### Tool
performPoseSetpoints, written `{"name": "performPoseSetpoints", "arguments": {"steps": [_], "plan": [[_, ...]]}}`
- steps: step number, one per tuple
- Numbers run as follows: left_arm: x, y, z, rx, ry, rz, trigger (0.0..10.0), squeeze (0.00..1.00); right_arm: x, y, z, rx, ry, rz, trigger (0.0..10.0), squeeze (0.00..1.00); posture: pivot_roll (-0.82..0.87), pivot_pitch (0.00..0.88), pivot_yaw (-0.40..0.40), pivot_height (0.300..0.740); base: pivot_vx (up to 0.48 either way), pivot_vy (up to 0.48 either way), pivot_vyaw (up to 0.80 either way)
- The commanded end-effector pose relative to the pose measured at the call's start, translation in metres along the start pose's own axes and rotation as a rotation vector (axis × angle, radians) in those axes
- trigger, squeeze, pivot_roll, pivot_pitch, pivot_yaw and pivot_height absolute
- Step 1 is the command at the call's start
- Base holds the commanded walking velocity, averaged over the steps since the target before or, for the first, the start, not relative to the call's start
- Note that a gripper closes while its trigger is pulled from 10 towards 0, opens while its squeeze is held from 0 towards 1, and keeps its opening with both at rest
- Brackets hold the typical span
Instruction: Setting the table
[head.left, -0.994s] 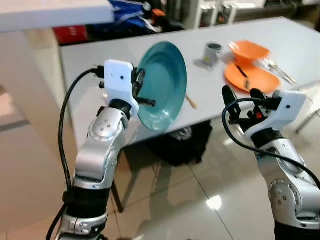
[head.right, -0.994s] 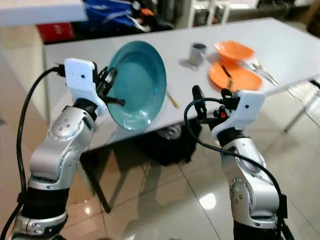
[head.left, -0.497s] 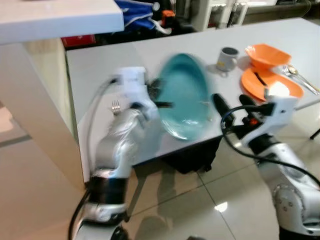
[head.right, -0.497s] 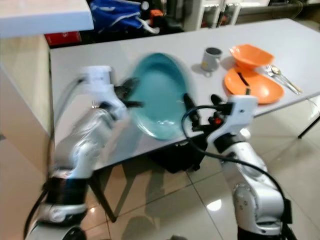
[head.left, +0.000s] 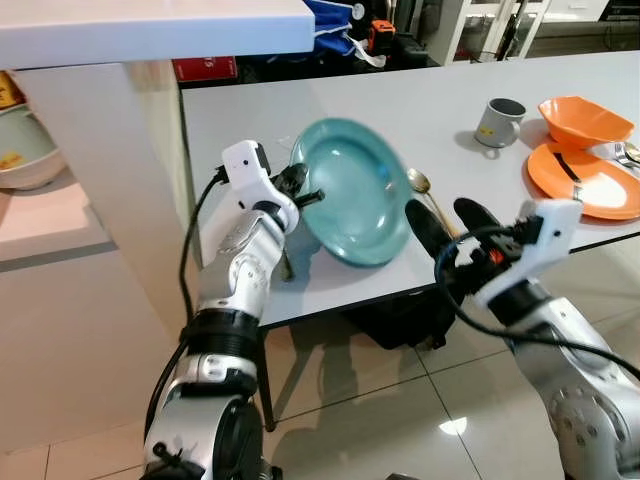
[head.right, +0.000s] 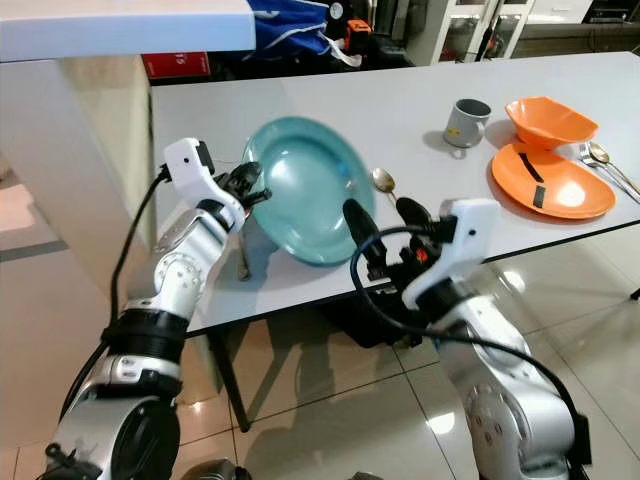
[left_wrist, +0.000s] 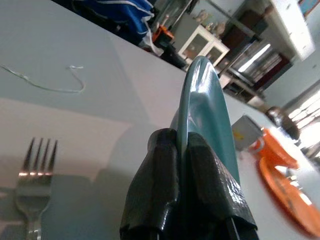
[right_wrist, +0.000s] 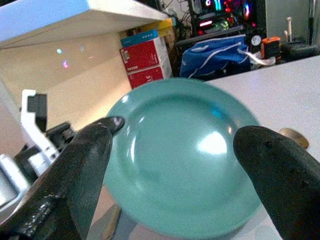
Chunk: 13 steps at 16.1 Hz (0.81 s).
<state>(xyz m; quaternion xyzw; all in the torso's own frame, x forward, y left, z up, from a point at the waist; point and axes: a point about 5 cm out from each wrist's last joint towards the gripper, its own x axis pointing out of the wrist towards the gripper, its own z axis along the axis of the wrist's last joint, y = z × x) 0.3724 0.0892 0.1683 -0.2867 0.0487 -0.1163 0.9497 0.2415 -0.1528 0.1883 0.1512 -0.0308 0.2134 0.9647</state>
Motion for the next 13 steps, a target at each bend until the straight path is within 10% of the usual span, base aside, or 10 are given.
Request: {"name": "performPoseSetpoints", "arguments": {"steps": [1, 8, 13], "plan": [[0.006, -0.007, 0.002, -0.035, -0.013, -0.019, 10.0, 0.0, -0.003, 0.002, 0.003, -0.003, 0.005, 0.016, 10.0, 0.0, -0.04, 0.087, -0.008, 0.74, 0.0, 0.0, 0.0], [0.02, 0.0, -0.031, -0.135, 0.12, 0.122, 10.0, 0.0, -0.016, 0.011, -0.009, 0.025, 0.135, 0.071, 10.0, 0.0, -0.09, 0.14, -0.027, 0.74, 0.0, 0.0, 0.0], [0.024, 0.005, -0.032, -0.033, 0.12, 0.247, 10.0, 0.0, -0.021, 0.007, -0.02, 0.001, 0.216, 0.026, 10.0, 0.0, -0.11, 0.154, -0.015, 0.74, 0.0, 0.0, 0.0]]}}
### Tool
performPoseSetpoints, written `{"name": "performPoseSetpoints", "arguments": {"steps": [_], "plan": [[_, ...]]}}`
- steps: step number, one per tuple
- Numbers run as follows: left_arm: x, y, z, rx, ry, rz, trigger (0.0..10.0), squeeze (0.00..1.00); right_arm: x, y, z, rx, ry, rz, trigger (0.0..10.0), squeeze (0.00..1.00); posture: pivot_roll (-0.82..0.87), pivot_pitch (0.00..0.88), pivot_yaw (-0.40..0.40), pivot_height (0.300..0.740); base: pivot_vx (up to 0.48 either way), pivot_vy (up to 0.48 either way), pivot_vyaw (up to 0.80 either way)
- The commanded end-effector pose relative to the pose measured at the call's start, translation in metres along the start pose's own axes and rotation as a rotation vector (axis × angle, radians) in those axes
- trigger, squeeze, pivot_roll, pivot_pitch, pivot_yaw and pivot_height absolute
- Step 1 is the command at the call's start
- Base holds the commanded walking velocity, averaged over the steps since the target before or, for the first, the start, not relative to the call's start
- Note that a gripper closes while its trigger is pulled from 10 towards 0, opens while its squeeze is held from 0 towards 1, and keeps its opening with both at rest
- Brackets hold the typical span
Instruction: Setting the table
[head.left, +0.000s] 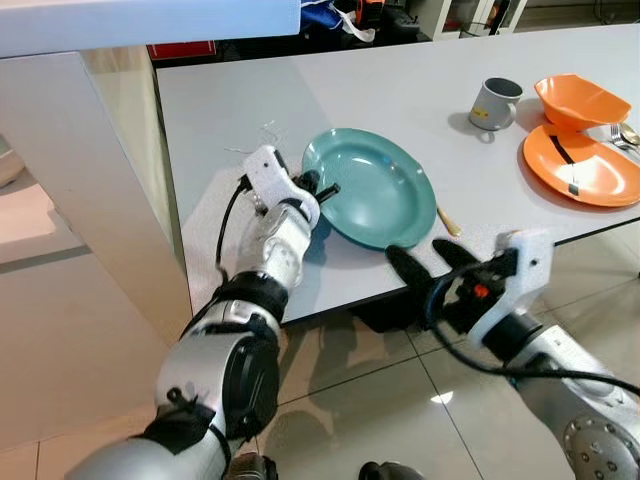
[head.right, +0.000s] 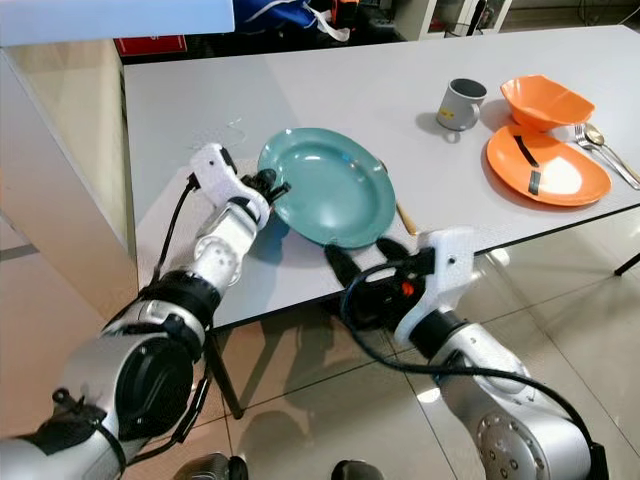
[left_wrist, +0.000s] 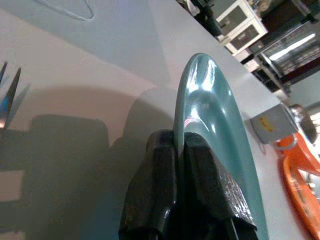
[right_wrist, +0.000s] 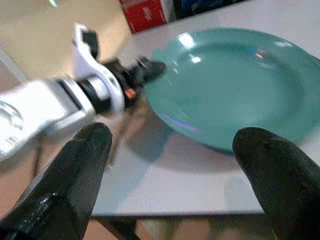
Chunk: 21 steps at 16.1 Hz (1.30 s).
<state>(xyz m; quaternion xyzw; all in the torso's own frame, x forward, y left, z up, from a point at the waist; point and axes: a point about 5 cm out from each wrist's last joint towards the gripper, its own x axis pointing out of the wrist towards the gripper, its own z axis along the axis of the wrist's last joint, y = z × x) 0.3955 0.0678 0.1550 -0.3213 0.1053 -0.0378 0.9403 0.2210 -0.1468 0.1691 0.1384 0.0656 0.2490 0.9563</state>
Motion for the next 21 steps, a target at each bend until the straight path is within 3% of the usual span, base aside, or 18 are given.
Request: {"name": "performPoseSetpoints", "arguments": {"steps": [1, 3, 4, 9, 11, 12, 13, 17, 21], "plan": [[-0.002, 0.013, -0.012, 0.073, 0.057, 0.085, 10.0, 0.0, -0.003, -0.004, -0.001, -0.033, 0.027, -0.048, 10.0, 0.0, -0.11, 0.154, -0.015, 0.74, 0.0, 0.0, 0.0], [-0.001, 0.017, -0.011, 0.119, 0.059, 0.111, 10.0, 0.0, -0.003, -0.015, 0.0, -0.126, 0.029, -0.14, 10.0, 0.0, -0.1, 0.154, -0.014, 0.74, 0.0, 0.0, 0.0], [-0.002, 0.023, -0.01, 0.147, 0.061, 0.146, 10.0, 0.0, -0.002, -0.017, 0.005, -0.129, -0.012, -0.151, 10.0, 0.0, -0.1, 0.154, -0.014, 0.74, 0.0, 0.0, 0.0], [-0.004, 0.042, -0.009, 0.178, 0.081, 0.221, 10.0, 0.0, 0.002, -0.015, 0.004, -0.154, -0.012, -0.142, 10.0, 0.0, -0.09, 0.15, -0.02, 0.74, 0.0, 0.0, 0.0], [-0.005, 0.044, -0.012, 0.196, 0.105, 0.213, 10.0, 0.0, 0.002, -0.015, 0.004, -0.158, -0.015, -0.138, 10.0, 0.0, -0.09, 0.149, -0.021, 0.74, 0.0, 0.0, 0.0], [-0.005, 0.043, -0.014, 0.207, 0.118, 0.207, 10.0, 0.66, 0.003, -0.015, 0.004, -0.159, -0.016, -0.137, 10.0, 0.0, -0.09, 0.148, -0.022, 0.74, 0.0, 0.0, 0.0], [-0.005, 0.043, -0.017, 0.214, 0.137, 0.204, 10.0, 1.0, 0.003, -0.015, 0.004, -0.158, -0.016, -0.136, 10.0, 0.0, -0.09, 0.147, -0.022, 0.74, 0.0, 0.0, 0.0], [-0.008, 0.047, -0.029, 0.215, 0.196, 0.191, 10.0, 1.0, 0.004, -0.016, 0.004, -0.157, -0.021, -0.137, 10.0, 0.0, -0.09, 0.145, -0.025, 0.74, 0.0, 0.0, 0.0], [-0.009, 0.052, -0.026, 0.228, 0.2, 0.198, 10.0, 1.0, 0.005, -0.017, 0.005, -0.154, -0.028, -0.135, 10.0, 0.0, -0.08, 0.141, -0.028, 0.74, 0.0, 0.0, 0.0]]}}
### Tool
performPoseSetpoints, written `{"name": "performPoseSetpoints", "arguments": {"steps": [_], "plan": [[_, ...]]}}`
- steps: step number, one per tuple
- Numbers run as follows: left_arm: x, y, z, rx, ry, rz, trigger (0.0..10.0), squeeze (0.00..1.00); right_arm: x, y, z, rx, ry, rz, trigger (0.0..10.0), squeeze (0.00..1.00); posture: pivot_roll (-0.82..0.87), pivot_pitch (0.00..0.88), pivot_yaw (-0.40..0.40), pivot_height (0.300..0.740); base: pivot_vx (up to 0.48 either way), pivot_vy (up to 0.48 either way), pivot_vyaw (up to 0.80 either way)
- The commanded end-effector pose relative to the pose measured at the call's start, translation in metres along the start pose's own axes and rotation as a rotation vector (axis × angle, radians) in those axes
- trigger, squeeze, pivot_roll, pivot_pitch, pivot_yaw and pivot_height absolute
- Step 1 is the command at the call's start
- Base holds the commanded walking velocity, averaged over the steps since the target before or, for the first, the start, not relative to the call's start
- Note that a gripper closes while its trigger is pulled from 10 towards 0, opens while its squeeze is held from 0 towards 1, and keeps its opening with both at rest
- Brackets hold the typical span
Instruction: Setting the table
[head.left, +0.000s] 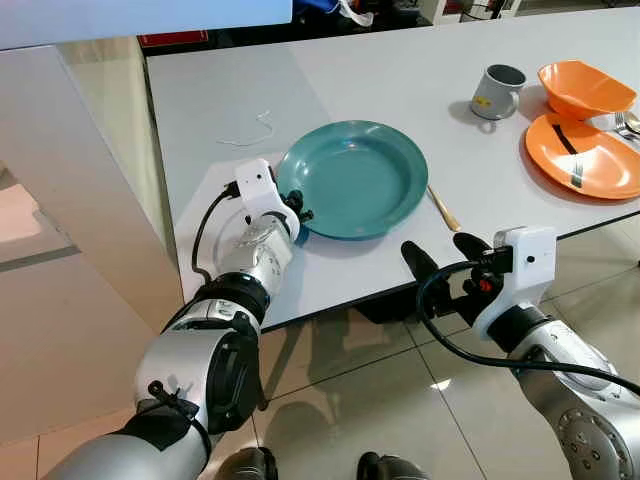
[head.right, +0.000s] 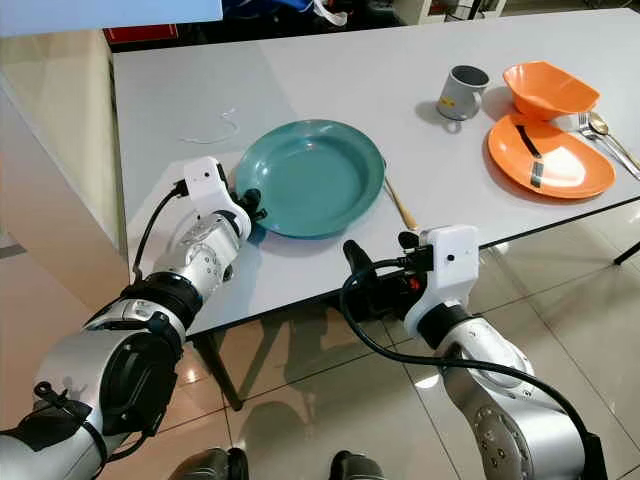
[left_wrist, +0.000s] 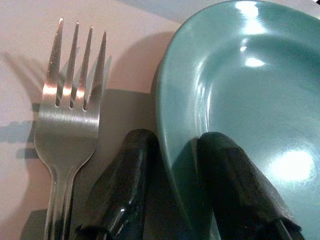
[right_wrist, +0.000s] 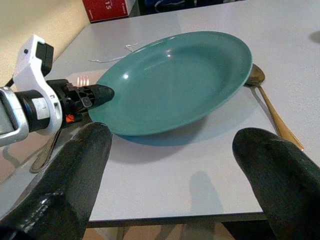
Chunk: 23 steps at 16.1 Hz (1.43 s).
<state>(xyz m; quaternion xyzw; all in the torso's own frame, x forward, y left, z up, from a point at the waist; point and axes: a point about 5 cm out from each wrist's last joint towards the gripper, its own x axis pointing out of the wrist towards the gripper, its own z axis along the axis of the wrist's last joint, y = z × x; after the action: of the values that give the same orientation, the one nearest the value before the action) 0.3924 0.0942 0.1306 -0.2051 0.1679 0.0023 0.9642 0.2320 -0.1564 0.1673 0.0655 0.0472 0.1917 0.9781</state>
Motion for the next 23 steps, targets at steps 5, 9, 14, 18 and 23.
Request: {"name": "performPoseSetpoints", "arguments": {"steps": [5, 9, 14, 18, 23], "plan": [[-0.001, 0.013, -0.007, 0.087, 0.049, 0.011, 10.0, 1.0, 0.002, -0.004, 0.004, -0.004, -0.019, -0.008, 10.0, 0.0, -0.08, 0.135, -0.029, 0.74, 0.0, 0.0, 0.0], [-0.002, 0.018, 0.007, 0.156, 0.023, -0.002, 10.0, 0.57, 0.004, -0.005, 0.005, 0.0, -0.024, -0.003, 10.0, 0.0, -0.07, 0.125, -0.03, 0.74, 0.0, 0.0, 0.0], [-0.01, 0.024, 0.019, 0.19, 0.008, -0.043, 10.0, 0.0, 0.006, -0.005, 0.005, 0.005, -0.03, 0.004, 10.0, 0.0, -0.06, 0.108, -0.033, 0.74, 0.0, 0.0, 0.0], [-0.022, 0.001, 0.038, 0.274, -0.103, -0.158, 10.0, 0.0, 0.01, -0.006, 0.007, 0.004, -0.046, 0.007, 10.0, 0.0, -0.04, 0.079, -0.036, 0.74, 0.0, 0.0, 0.0], [-0.053, -0.017, 0.061, 0.355, -0.371, -0.235, 10.0, 0.45, 0.012, -0.008, 0.011, -0.011, -0.083, -0.003, 10.0, 0.0, -0.04, 0.038, -0.02, 0.74, 0.0, 0.0, 0.0]]}}
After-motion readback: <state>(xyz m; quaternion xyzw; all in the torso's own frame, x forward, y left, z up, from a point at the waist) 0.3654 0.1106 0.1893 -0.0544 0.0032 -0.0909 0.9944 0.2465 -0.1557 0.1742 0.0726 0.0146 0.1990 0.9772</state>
